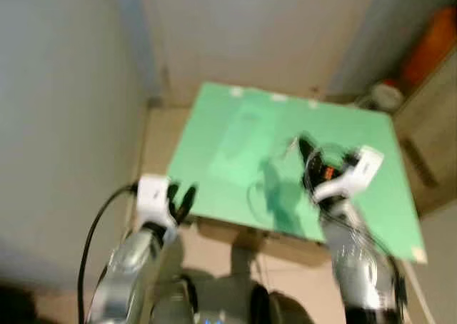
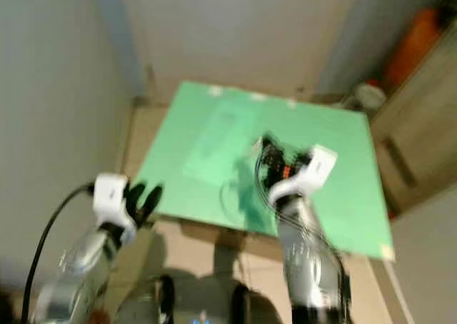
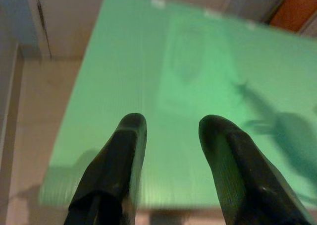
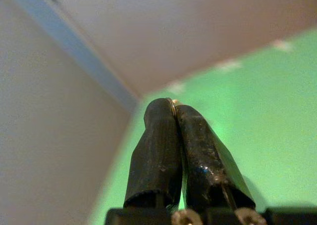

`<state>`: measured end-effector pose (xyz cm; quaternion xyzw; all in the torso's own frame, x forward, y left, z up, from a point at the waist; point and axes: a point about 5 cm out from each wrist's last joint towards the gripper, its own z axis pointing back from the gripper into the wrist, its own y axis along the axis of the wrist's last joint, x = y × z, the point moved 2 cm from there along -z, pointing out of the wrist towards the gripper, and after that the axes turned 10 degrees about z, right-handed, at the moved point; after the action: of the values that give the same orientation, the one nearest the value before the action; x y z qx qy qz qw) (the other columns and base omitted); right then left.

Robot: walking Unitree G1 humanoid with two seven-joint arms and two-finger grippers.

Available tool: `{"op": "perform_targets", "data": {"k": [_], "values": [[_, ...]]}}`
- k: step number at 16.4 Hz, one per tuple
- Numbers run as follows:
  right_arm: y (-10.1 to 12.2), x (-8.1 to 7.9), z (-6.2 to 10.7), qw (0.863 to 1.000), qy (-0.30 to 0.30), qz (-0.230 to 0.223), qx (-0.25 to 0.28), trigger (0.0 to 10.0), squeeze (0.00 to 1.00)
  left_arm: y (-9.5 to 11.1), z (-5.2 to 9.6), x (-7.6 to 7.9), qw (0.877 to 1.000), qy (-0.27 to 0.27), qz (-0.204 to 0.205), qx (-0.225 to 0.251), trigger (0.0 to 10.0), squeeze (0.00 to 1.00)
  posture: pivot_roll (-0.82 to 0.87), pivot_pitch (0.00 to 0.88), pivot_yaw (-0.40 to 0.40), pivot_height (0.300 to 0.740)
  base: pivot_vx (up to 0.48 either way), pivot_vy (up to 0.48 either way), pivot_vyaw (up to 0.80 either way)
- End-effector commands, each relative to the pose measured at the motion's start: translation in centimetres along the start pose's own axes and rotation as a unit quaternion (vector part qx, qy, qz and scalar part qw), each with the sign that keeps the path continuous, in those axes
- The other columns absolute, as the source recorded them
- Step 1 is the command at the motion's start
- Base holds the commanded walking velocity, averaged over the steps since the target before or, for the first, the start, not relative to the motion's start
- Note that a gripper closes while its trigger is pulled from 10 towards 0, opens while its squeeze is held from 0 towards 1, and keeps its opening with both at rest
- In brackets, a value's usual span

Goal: Hang keys on a hook

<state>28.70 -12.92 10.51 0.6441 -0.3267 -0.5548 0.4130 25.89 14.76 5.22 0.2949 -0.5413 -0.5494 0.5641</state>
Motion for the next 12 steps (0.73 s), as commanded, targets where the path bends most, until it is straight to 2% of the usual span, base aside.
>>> {"op": "perform_targets", "data": {"k": [1,2,3,4,5,6,7,9,12], "values": [[-1.6,0.3,0.7,0.999,-0.01,0.022,-0.025,10.0,0.0,-1.2,0.3,-0.2,1.0,0.003,-0.024,-0.007,10.0,0.0,0.13,0.123,-0.033,0.74,0.0,0.0,-0.8],[-2.4,0.6,1.2,0.999,-0.007,0.035,-0.039,10.0,0.0,-1.9,0.8,-0.2,1.0,0.001,-0.029,-0.011,10.0,0.0,0.13,0.115,-0.035,0.74,0.0,0.0,-0.8],[-3.4,0.9,2.4,0.996,0.002,0.068,-0.06,10.0,0.0,-3.1,2.0,0.2,1.0,-0.001,-0.015,-0.016,10.0,0.0,0.13,0.112,-0.033,0.74,0.0,0.0,-0.8],[-2.8,1.4,2.8,0.997,-0.001,0.063,-0.054,10.0,0.0,-3.5,2.7,0.7,1.0,-0.001,-0.003,-0.014,10.0,0.0,0.12,0.111,-0.036,0.74,0.0,0.0,-0.8],[-2.6,1.6,3.1,0.996,0.005,0.071,-0.056,10.0,0.0,-3.6,2.9,0.9,1.0,-0.001,-0.01,-0.011,10.0,0.0,0.12,0.111,-0.035,0.74,0.0,0.0,-0.8],[-3.3,1.8,3.9,0.987,0.024,0.14,-0.081,10.0,0.0,-3.3,2.8,0.8,1.0,0.004,-0.022,0.001,10.0,0.0,0.12,0.111,-0.035,0.74,0.0,0.0,-0.8],[-4.4,2.7,5.0,0.979,0.02,0.171,-0.107,10.0,0.0,-3.2,2.7,0.7,1.0,0.006,-0.021,0.006,10.0,0.0,0.12,0.113,-0.042,0.74,0.0,0.0,-0.8],[-5.0,3.7,5.9,0.976,0.003,0.185,-0.119,10.0,0.0,-3.4,2.5,1.0,1.0,-0.005,-0.025,0.006,10.0,0.0,0.1,0.114,-0.035,0.74,0.0,0.0,-0.8],[-5.4,3.6,6.0,0.974,0.002,0.192,-0.121,10.0,0.0,-3.5,2.4,1.5,0.999,-0.023,-0.04,0.003,10.0,0.0,0.1,0.113,-0.029,0.74,0.0,0.0,-0.8]]}}
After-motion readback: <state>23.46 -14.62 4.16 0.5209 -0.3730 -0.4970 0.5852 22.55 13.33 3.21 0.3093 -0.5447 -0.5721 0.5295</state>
